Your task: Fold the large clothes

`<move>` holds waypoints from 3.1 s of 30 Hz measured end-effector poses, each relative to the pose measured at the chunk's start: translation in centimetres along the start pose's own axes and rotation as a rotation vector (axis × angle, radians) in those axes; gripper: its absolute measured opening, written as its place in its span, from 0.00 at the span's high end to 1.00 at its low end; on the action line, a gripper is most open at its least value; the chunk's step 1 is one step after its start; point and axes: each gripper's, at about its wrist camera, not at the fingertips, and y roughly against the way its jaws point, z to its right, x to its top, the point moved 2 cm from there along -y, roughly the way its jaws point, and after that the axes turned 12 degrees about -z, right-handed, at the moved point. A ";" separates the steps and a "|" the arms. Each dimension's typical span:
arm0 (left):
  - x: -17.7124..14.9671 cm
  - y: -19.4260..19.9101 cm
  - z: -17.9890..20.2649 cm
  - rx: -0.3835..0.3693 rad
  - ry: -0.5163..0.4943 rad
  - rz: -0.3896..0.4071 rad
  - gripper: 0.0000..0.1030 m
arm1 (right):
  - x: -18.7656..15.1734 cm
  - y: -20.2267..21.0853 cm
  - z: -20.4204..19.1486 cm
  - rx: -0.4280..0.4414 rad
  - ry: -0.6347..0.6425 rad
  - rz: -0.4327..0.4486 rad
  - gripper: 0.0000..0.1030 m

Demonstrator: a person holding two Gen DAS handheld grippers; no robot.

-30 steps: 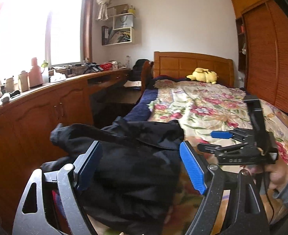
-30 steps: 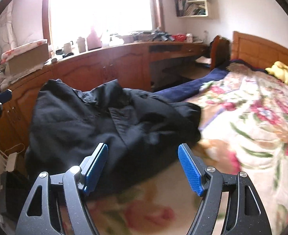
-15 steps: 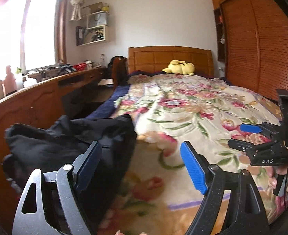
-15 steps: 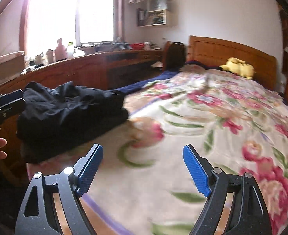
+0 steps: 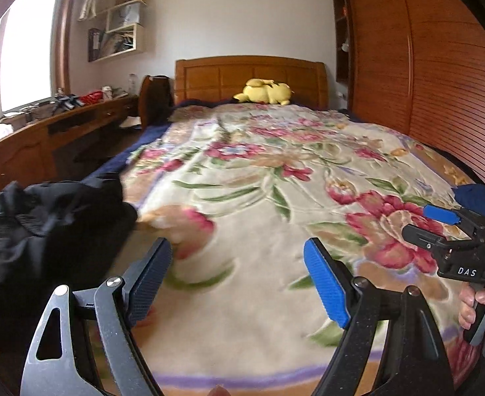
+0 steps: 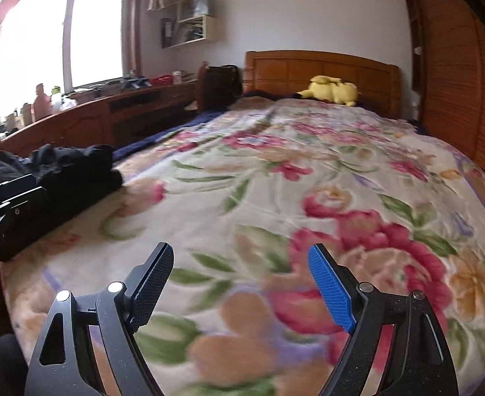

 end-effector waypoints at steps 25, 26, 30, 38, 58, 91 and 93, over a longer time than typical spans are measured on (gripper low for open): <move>2.5 -2.5 8.1 -0.006 -0.004 0.124 0.19 | -2.8 4.1 2.3 -0.170 -0.113 0.201 0.18; 2.4 -2.5 8.1 -0.004 -0.004 0.125 0.19 | -2.8 3.9 2.3 -0.172 -0.114 0.202 0.17; 2.2 -2.8 7.9 -0.016 -0.007 0.115 0.19 | -2.5 3.2 2.9 -0.177 -0.121 0.199 0.17; 2.1 -3.0 7.9 -0.031 -0.009 0.114 0.19 | -2.2 2.9 3.4 -0.177 -0.124 0.201 0.17; 1.9 -2.9 7.8 -0.028 -0.012 0.115 0.19 | -2.3 2.8 3.6 -0.172 -0.116 0.198 0.17; 1.8 -2.7 7.5 -0.028 -0.012 0.116 0.19 | -2.3 3.0 3.8 -0.163 -0.108 0.198 0.17; 1.8 -2.8 7.6 -0.025 -0.012 0.117 0.19 | -2.3 3.0 3.7 -0.164 -0.107 0.198 0.17</move>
